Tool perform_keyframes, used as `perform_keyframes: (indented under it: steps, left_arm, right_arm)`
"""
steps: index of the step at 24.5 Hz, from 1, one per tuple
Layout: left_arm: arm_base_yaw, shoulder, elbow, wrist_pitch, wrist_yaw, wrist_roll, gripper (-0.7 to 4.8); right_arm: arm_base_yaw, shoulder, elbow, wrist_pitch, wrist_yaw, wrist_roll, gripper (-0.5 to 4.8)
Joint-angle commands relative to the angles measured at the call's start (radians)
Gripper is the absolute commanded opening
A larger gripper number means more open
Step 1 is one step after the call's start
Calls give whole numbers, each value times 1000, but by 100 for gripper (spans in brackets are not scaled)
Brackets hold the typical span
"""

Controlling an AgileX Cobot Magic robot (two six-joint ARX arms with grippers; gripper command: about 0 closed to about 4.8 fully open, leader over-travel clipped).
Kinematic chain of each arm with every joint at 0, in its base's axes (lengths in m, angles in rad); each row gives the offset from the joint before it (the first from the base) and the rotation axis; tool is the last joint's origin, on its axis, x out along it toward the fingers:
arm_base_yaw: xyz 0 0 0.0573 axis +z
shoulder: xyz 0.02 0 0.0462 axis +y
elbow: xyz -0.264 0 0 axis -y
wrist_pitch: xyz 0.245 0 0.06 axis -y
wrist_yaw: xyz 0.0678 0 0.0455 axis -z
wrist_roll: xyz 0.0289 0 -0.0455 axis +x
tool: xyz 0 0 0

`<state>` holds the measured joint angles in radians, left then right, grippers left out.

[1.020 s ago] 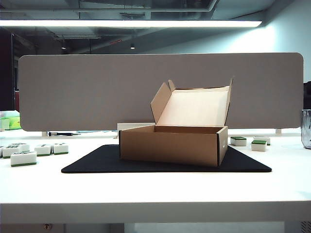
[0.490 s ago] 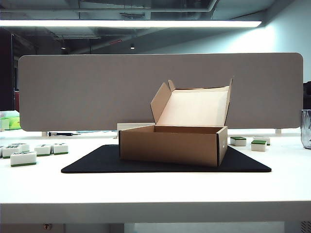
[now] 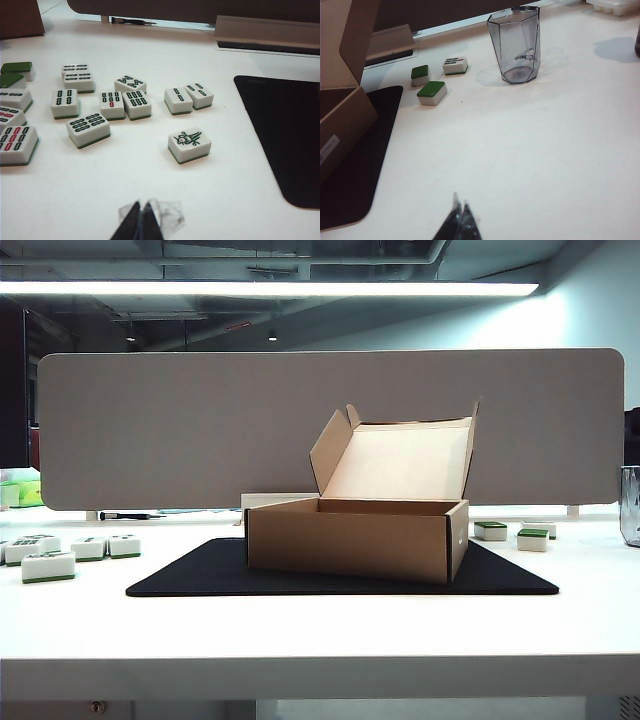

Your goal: Pick up four mahjong tiles and put them into the paper box.

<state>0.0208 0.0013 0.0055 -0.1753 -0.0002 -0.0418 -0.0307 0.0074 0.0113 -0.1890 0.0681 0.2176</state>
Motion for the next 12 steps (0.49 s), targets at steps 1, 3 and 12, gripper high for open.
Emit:
perform_keyframes:
  steps: [1, 3, 12]
  left_arm:
    - [-1, 0, 1, -10, 7, 1, -5]
    - [-1, 0, 1, -10, 7, 1, -5]
    - [-1, 0, 1, -11, 7, 1, -5]
  right_arm:
    - [3, -9, -6, 7, -2, 33, -1]
    - [6, -9, -6, 7, -2, 27, -1]
    - [3, -9, -5, 7, -25, 21, -1]
